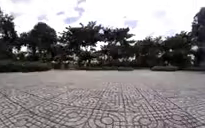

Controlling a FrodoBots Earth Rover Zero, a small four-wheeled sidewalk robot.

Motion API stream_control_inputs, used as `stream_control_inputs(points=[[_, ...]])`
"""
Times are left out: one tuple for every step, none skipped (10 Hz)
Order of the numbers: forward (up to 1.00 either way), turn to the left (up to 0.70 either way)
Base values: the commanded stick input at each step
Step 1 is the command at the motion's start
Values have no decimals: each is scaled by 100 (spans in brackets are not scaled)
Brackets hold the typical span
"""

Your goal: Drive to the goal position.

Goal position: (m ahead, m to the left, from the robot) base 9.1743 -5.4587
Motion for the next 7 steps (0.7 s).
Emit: stream_control_inputs(points=[[70, -27], [70, -20], [70, 0], [70, 0], [70, 0], [70, 0], [70, 0]])
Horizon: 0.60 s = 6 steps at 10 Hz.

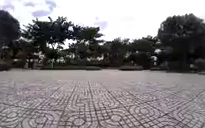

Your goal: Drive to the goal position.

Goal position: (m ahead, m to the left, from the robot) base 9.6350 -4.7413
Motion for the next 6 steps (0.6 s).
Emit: stream_control_inputs(points=[[70, 10], [70, 27], [70, 27], [70, 19], [70, 9], [70, 0]])
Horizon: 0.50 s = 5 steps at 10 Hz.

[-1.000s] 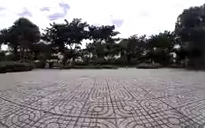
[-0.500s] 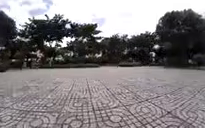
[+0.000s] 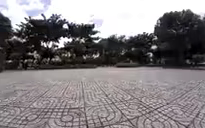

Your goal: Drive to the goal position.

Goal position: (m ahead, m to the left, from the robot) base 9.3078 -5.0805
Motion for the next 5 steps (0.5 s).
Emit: stream_control_inputs(points=[[70, 0], [70, 0], [70, 0], [70, 0], [70, 0]])
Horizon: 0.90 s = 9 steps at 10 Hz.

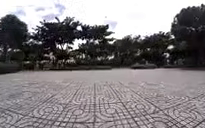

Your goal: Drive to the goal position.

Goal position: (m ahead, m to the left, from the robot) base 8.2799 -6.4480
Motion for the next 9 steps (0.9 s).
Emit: stream_control_inputs(points=[[70, 0], [70, 0], [70, 0], [70, 0], [70, 0], [70, 0], [70, 0], [70, 0], [70, 0]])
